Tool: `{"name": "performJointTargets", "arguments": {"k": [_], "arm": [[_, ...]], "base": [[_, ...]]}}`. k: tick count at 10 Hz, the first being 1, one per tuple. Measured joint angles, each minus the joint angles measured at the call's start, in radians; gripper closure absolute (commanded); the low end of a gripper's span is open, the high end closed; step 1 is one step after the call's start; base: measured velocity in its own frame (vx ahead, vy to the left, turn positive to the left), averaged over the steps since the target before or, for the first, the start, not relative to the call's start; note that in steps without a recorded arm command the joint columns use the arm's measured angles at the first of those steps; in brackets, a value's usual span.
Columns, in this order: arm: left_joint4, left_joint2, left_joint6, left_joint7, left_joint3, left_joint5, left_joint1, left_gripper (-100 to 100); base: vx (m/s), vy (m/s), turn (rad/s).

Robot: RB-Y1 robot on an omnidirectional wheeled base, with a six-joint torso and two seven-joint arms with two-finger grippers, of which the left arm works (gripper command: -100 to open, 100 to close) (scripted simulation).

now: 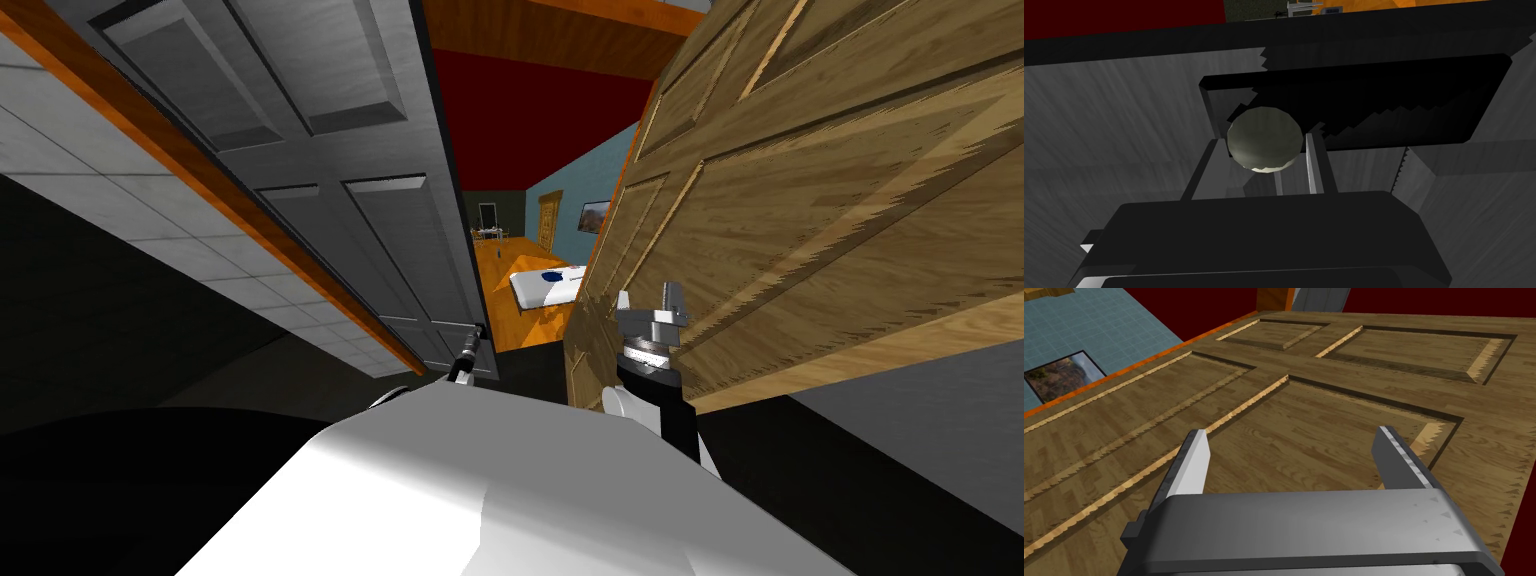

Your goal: Pull the door open

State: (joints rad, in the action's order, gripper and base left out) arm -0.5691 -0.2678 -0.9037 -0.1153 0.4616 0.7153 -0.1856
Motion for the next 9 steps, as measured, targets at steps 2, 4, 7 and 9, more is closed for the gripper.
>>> {"name": "performJointTargets", "arguments": {"k": [2, 4, 7, 9], "arm": [[-0.012, -0.036, -0.012, 0.030, 0.011, 0.002, 0.014, 100], [0.000, -0.037, -0.014, 0.039, 0.018, 0.001, 0.010, 100], [0.005, -0.092, -0.031, 0.096, 0.040, 0.004, 0.023, 100], [0.000, -0.121, -0.037, 0.123, 0.052, 0.007, 0.036, 100]], "base": [[-0.086, 0.012, -0.107], [-0.049, -0.006, -0.064], [-0.093, -0.010, -0.173], [-0.060, -0.027, -0.078]]}}
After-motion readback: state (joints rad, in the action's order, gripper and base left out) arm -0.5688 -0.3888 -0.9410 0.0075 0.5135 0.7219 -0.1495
